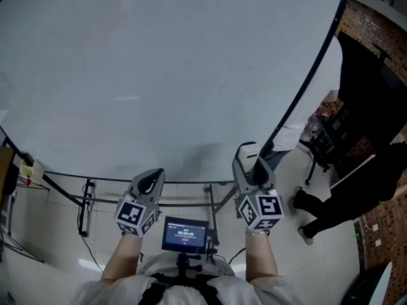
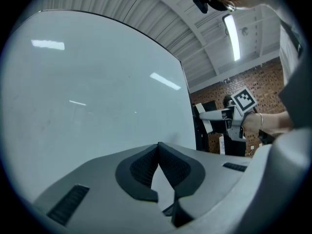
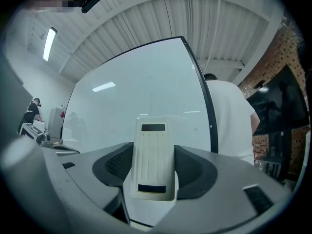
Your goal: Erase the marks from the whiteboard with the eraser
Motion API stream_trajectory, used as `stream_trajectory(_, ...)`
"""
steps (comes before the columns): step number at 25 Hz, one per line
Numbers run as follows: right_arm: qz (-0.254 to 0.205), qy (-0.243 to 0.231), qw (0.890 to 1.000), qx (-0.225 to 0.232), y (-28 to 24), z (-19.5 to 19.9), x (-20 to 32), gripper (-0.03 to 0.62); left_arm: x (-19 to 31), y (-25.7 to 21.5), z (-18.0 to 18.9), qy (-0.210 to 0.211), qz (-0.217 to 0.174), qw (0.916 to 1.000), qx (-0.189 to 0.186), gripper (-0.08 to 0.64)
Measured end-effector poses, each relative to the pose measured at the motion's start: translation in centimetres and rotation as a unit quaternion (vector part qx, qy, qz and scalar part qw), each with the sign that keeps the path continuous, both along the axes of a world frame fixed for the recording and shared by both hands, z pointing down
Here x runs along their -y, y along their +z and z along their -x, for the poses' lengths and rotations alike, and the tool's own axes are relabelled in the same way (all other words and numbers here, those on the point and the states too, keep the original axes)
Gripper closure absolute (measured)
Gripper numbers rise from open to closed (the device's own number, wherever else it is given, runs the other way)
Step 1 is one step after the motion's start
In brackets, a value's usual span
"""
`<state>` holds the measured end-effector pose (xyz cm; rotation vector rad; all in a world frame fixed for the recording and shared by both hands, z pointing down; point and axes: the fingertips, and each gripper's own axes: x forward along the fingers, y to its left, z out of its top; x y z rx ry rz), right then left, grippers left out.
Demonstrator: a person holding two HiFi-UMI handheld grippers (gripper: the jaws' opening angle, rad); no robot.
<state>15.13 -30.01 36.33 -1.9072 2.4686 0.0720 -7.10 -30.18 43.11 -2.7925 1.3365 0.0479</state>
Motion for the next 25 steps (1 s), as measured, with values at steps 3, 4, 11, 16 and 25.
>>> stream_trajectory(3, 0.033, 0.004, 0.999, 0.006, 3.4, -0.1, -1.5, 0.33, -0.8, 0.4, -0.3, 0.005, 0.003, 1.0, 0.0, 0.554)
stream_trajectory(4, 0.042, 0.005, 0.999, 0.009, 4.3, -0.2, -2.2, 0.33, -1.1, 0.6, -0.4, 0.006, 0.005, 1.0, 0.001, 0.554)
stream_trajectory(11, 0.064, -0.005, 0.998, 0.027, 6.7, -0.1, -5.3, 0.33, -3.7, 0.5, -1.1, 0.014, 0.0, 0.9999, 0.003, 0.554)
stream_trajectory(16, 0.068, -0.023, 0.997, 0.027, 7.4, 0.3, -8.4, 0.33, -6.8, 0.7, -1.1, 0.0, -0.001, 1.0, 0.006, 0.554)
stream_trajectory(25, 0.105, -0.072, 0.991, 0.036, 9.8, 2.8, -15.9, 0.33, -15.5, 2.4, -1.4, -0.009, 0.018, 0.9996, 0.018, 0.554)
